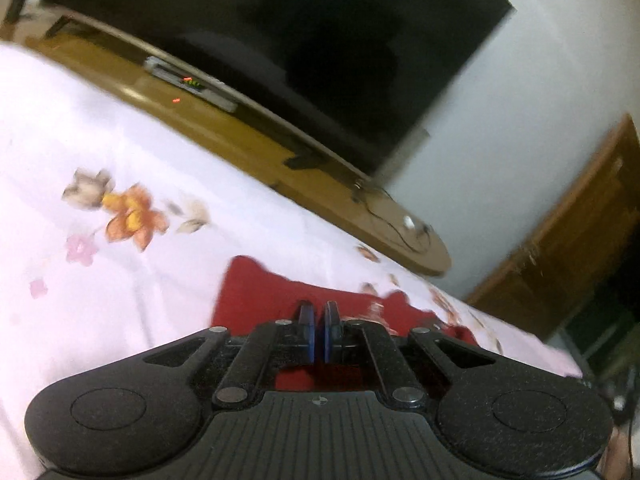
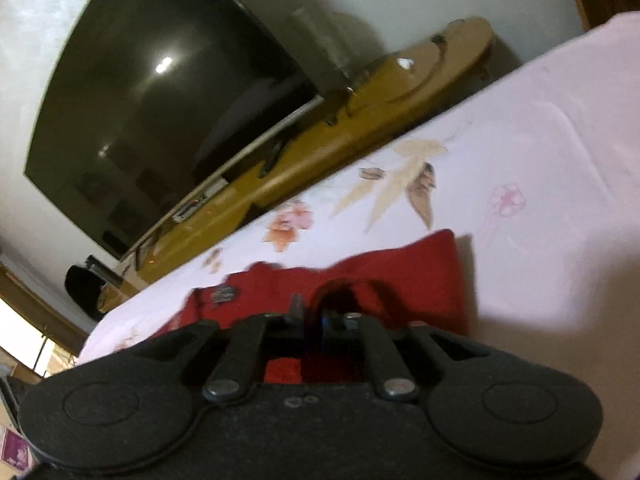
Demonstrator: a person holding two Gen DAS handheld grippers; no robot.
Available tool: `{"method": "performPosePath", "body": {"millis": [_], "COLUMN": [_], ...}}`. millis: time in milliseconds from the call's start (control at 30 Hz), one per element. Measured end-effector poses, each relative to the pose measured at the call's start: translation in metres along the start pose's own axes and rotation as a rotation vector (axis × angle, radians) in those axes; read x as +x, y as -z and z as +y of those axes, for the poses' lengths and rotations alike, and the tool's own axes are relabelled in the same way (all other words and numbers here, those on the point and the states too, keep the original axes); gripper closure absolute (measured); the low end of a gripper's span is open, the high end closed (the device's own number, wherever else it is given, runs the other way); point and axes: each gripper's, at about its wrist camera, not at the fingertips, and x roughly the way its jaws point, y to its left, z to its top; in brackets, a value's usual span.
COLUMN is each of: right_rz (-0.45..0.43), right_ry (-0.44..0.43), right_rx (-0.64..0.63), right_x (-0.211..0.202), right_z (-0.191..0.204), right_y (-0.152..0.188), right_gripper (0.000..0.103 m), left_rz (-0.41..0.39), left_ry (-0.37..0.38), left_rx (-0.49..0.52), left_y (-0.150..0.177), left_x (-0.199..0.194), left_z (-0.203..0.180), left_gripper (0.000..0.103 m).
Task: Fold small clothes
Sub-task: 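Lay the hem over the collar with both tools and hold it down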
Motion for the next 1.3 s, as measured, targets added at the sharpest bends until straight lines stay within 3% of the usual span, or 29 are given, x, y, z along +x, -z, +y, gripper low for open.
{"method": "performPosePath", "body": {"millis": [33,67,100,133,167,200,333,500,567,633,700,867,933,1000,1033,1133,1300], "right_rz": [-0.016,-0.031,-0.052,-0.088,-0.128,-0.165,-0.163,-0.114,-0.175,-0.227,-0.198,-0.072,-0.022,0.004,0.001,-0.025,-0.133], "right_ry": [0.007,0.006,0.008,0.014,0.027,0.046,0.073,0.118,0.086,0.054,0.057,0.132,0.172,0.203,0.212,0.245,0.249], "right_rx": [-0.015,-0.028,-0.041,-0.06,-0.075,-0.092,-0.136,-0.237,-0.218,-0.13,-0.141,-0.282,-0.309,-0.361,-0.391,-0.477,-0.504], "right_x": [0.002,0.001,0.0,-0.004,-0.008,-0.011,-0.01,-0.002,-0.01,-0.02,-0.017,0.01,0.024,0.032,0.033,0.032,0.013], "right_z": [-0.001,0.0,0.002,0.005,0.008,0.01,0.014,0.024,0.021,0.012,0.012,0.026,0.029,0.035,0.039,0.051,0.06], "right_y": [0.001,0.003,0.005,0.008,0.009,0.011,0.009,0.005,0.003,-0.003,-0.004,0.0,0.001,0.007,0.01,0.019,0.021], "right_gripper": [0.087,0.085,0.075,0.055,0.043,0.031,0.046,0.046,0.046,0.042,0.046,0.05,0.058,0.071,0.078,0.085,0.091], "left_rz": [-0.021,-0.051,-0.08,-0.111,-0.122,-0.112,-0.005,0.088,0.107,0.117,0.11,0.106,0.11,0.1,0.087,0.047,-0.025], "left_ry": [0.007,0.005,-0.012,-0.026,-0.021,-0.008,-0.018,-0.069,-0.081,-0.098,-0.122,-0.131,-0.145,-0.163,-0.164,-0.18,-0.163], "left_rx": [-0.027,-0.029,-0.018,-0.003,0.005,0.007,0.056,0.195,0.229,0.252,0.26,0.262,0.292,0.319,0.334,0.375,0.392], "left_y": [0.002,0.002,0.001,0.001,0.001,0.0,-0.005,-0.008,-0.008,-0.009,-0.01,-0.009,-0.008,-0.006,-0.004,0.0,-0.001], "left_x": [0.0,-0.004,-0.007,-0.011,-0.013,-0.013,0.005,0.022,0.024,0.028,0.027,0.024,0.025,0.025,0.024,0.02,0.004], "left_z": [0.004,0.004,0.004,0.002,0.002,0.003,-0.003,-0.023,-0.026,-0.028,-0.028,-0.028,-0.032,-0.037,-0.04,-0.05,-0.057], "left_gripper": [0.091,0.072,0.038,0.018,0.018,0.018,0.019,0.019,0.02,0.035,0.042,0.043,0.046,0.075,0.08,0.085,0.085]}}
